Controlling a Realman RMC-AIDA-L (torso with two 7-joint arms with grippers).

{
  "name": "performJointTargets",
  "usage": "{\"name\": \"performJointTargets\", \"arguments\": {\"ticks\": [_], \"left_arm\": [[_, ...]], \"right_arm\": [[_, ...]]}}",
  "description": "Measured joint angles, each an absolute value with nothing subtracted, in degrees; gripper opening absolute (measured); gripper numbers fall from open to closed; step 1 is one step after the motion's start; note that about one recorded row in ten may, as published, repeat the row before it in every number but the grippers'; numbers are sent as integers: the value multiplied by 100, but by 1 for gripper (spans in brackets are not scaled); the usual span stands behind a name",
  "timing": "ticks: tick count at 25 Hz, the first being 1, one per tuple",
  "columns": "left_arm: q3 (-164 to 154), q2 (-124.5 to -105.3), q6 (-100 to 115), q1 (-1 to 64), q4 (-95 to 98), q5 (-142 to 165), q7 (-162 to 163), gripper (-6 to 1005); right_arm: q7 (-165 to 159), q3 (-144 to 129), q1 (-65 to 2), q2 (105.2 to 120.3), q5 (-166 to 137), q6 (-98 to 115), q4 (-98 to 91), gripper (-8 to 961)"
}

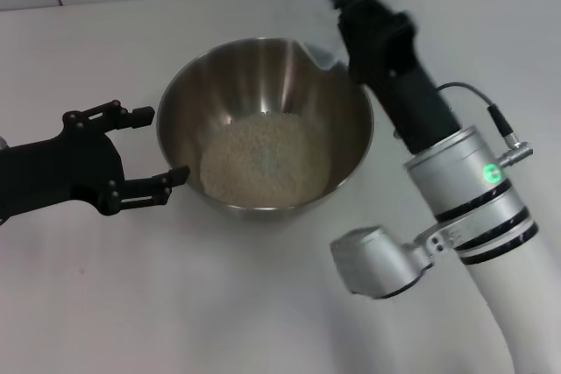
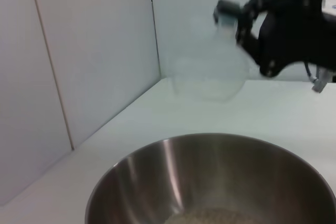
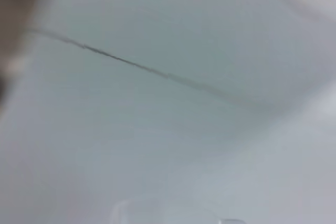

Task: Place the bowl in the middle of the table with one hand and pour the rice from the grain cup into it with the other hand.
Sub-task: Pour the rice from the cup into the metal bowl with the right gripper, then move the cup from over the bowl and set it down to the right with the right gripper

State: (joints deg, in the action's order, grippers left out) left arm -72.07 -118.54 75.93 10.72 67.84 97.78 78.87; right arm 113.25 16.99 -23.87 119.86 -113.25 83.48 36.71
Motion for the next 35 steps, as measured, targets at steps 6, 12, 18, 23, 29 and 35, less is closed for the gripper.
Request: {"name": "performJointTargets", "arguments": {"ticks": [6, 12, 18, 23, 29, 35], "left_arm": [[-7211, -11857, 7585, 1073, 6803, 9766, 7832, 859], [-7207, -11856, 7582, 1054, 6848, 9763, 7826, 859], [-7212, -11864, 7583, 953, 6956, 9755, 7822, 859], [-7216, -11866, 7585, 941, 6958, 9753, 7822, 859], [-7215, -11865, 7585, 961, 6958, 9745, 7822, 860], [-7215, -11865, 7585, 978, 6908, 9745, 7816, 860]], "right_arm": [[6947, 2526, -1596, 11949, -11319, 8470, 4297, 12], [3543, 3263, -1508, 11920, -11323, 8436, 3321, 13], [-205, 3399, -2145, 11933, -11366, 7911, 1012, 11], [-949, 3118, -2412, 11927, -11373, 7042, 770, 13], [-789, 2713, -2757, 11926, -11373, 6207, 733, 11], [-700, 2439, -3054, 11926, -11373, 5444, 723, 11]]}}
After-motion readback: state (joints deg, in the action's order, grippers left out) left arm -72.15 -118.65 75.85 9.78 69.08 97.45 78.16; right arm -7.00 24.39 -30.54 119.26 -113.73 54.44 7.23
